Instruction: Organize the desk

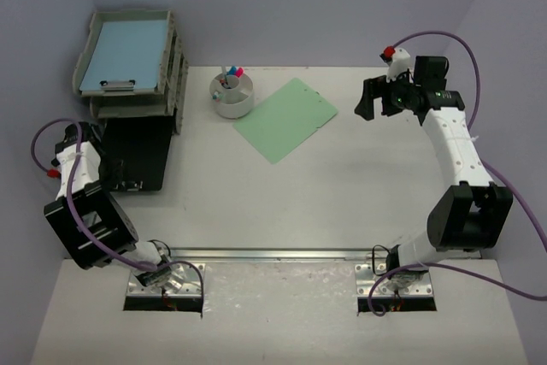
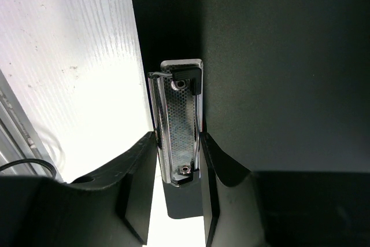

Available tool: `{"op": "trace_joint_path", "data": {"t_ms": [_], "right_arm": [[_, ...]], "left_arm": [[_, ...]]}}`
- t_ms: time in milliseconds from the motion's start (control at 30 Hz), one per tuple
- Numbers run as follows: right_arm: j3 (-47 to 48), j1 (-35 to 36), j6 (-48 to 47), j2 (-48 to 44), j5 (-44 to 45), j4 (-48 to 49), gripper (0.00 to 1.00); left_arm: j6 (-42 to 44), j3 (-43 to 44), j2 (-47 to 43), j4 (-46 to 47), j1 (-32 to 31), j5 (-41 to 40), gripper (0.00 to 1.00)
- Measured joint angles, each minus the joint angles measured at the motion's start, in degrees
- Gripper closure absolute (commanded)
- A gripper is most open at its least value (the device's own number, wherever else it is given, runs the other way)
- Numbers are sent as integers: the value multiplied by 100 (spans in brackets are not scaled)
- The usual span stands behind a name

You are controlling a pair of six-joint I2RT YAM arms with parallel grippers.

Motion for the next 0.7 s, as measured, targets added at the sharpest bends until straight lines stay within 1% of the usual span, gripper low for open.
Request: {"op": "trace_joint_path", "data": {"t_ms": [300, 600, 700], "right_arm": [[91, 41, 2, 111, 4, -13, 1], [94, 45, 2, 111, 102, -33, 1], [121, 45, 2, 113, 122, -54, 1]], "left_arm": [[-351, 414, 435, 162, -50, -206, 100], [-669, 871, 920, 336, -541, -315, 100], [-778, 1171, 1165, 342, -662, -363, 100]]}}
